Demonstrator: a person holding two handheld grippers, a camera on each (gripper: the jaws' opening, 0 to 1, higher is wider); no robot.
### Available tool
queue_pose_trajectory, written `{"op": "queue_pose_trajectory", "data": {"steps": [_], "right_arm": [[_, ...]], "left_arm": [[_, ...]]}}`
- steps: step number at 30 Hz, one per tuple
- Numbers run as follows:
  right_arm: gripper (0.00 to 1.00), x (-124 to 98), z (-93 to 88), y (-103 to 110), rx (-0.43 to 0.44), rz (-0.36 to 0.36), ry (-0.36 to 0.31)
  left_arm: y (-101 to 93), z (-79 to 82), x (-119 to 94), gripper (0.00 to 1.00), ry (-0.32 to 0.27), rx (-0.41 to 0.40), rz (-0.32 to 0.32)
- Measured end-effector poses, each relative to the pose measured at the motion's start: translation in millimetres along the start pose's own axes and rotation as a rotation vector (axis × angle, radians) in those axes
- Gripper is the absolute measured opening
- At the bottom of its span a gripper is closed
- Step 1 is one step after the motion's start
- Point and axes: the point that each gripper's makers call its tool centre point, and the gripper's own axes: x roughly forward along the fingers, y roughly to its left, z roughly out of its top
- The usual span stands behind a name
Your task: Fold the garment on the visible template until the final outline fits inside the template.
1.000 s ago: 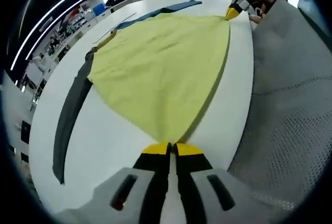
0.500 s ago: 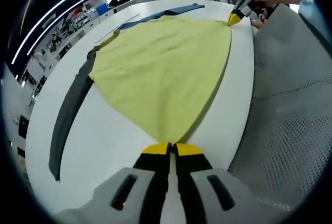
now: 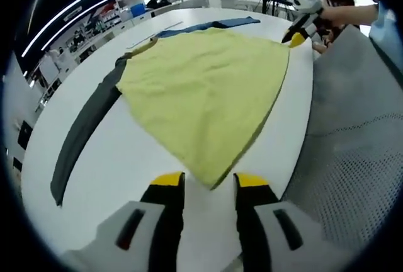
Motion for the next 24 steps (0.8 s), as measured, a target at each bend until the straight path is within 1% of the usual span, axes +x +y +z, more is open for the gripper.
{"op": "queue_pose_trajectory", "data": {"steps": [1,2,3,4,5,6,7,8,10,11,12,13,14,15,17,20,24], "right_arm": [[0.36,-1.4,3.8,-0.7,0.012,0.003,-0.017],[0.41,-1.8,5.1,-1.1,0.018,0.004,-0.024],[0.49,-2.5,8.8,-3.2,0.030,0.004,-0.038],[0.57,-2.7,9.5,-4.0,0.032,0.002,-0.041],[0.60,-2.4,10.5,-6.2,0.039,-0.003,-0.040],[0.62,-2.5,11.2,-7.7,0.040,-0.007,-0.042],[0.64,-2.4,12.3,-9.4,0.041,-0.010,-0.046],[0.66,-2.4,13.2,-11.0,0.046,-0.015,-0.049],[0.72,-1.7,14.0,-13.9,0.061,-0.019,-0.048],[0.71,-1.9,14.2,-14.2,0.060,-0.019,-0.049],[0.72,-1.9,15.3,-15.6,0.055,-0.025,-0.057],[0.73,-1.7,15.5,-16.7,0.056,-0.025,-0.056],[0.75,-1.3,15.7,-20.0,0.068,-0.033,-0.053],[0.79,-1.0,16.1,-21.7,0.071,-0.036,-0.052],[0.82,-1.5,18.1,-29.3,0.075,-0.066,-0.060],[0.80,-3.0,21.8,-38.6,0.096,-0.081,-0.069],[0.80,-8.6,30.3,-57.4,0.113,-0.114,-0.089]], "left_arm": [[1.3,3.8,-1.8,0.31,-0.028,-0.036,-0.002],[1.5,7.0,-3.4,0.34,-0.052,-0.076,-0.013],[1.9,12.3,-5.9,0.40,-0.087,-0.136,-0.033],[4.3,16.3,-7.5,0.44,-0.115,-0.174,-0.033],[5.7,21.6,-9.6,0.47,-0.156,-0.223,-0.053],[7.5,24.4,-10.7,0.50,-0.180,-0.253,-0.058],[11.5,29.7,-13.2,0.52,-0.215,-0.282,-0.044],[11.5,32.5,-14.5,0.56,-0.231,-0.300,-0.053],[18.8,37.2,-16.2,0.74,-0.265,-0.319,-0.033],[19.8,38.4,-16.8,0.80,-0.272,-0.331,-0.037],[21.2,40.1,-17.8,0.83,-0.283,-0.350,-0.038],[22.3,41.5,-18.8,0.84,-0.294,-0.363,-0.040],[25.0,43.2,-19.7,0.85,-0.310,-0.375,-0.030],[26.0,44.2,-20.4,0.88,-0.317,-0.382,-0.030],[24.8,45.3,-20.4,0.89,-0.317,-0.386,-0.036],[24.3,48.9,-20.2,0.88,-0.338,-0.406,-0.046],[25.0,52.1,-16.3,0.87,-0.336,-0.411,-0.043]]}}
